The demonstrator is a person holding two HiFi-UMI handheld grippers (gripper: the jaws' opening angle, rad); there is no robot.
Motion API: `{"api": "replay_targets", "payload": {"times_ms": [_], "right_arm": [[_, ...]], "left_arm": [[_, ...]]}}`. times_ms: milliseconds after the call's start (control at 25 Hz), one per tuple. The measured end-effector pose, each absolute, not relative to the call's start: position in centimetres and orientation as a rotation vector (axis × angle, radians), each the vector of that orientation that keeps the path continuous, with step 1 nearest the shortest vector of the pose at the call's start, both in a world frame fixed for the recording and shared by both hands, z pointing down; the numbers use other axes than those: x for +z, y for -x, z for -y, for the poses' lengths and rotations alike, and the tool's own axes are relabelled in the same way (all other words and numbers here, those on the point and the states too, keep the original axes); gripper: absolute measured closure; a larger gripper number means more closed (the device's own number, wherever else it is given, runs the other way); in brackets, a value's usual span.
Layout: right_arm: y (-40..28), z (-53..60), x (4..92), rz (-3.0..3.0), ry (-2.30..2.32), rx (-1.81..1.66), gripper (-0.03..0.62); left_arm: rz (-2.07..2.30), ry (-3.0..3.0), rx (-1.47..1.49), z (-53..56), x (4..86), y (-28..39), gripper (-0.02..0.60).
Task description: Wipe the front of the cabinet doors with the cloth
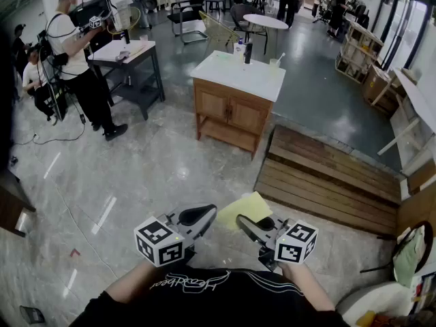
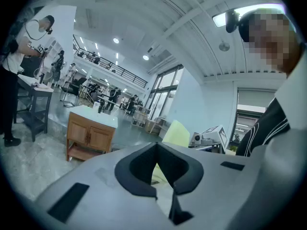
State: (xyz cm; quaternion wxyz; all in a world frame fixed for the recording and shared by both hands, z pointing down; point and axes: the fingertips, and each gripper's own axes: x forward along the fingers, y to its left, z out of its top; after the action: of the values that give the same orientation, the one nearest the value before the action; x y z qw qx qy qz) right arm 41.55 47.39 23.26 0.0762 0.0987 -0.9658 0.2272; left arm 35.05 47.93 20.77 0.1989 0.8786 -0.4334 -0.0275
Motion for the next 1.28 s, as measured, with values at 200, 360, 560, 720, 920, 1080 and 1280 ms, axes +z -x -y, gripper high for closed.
{"api": "replay_targets", "payload": {"times_ms": [200,360,560,720,920,1080,1280], "right_arm": [[-41.7,-47.5,23.2,2.9,-0.301,0.684,0.554],[-40.9,-47.3,23.5,2.894,-0.31,0.707,0.554],[-39.1,-46.5,24.5,2.881,-0.326,0.746,0.554],[-36.3,-45.5,26.0,2.858,-0.335,0.795,0.554],[-31.3,-42.4,28.3,2.812,-0.388,0.77,0.554],[-26.8,-40.0,29.8,2.766,-0.411,0.812,0.554],[-19.9,-36.4,31.2,2.695,-0.458,0.78,0.554]], "left_arm": [[1.217,-2.455,-0.077,-48.0,20.7,-35.1,0.575],[1.232,-2.429,-0.063,-48.0,21.2,-34.0,0.575],[1.24,-2.376,-0.035,-47.6,22.8,-32.0,0.575],[1.243,-2.326,-0.013,-46.5,24.3,-29.0,0.575],[1.245,-2.277,0.012,-43.2,26.6,-23.3,0.575],[1.229,-2.252,0.041,-40.2,28.6,-18.5,0.575],[1.238,-2.249,0.06,-36.3,30.0,-10.8,0.575]]}}
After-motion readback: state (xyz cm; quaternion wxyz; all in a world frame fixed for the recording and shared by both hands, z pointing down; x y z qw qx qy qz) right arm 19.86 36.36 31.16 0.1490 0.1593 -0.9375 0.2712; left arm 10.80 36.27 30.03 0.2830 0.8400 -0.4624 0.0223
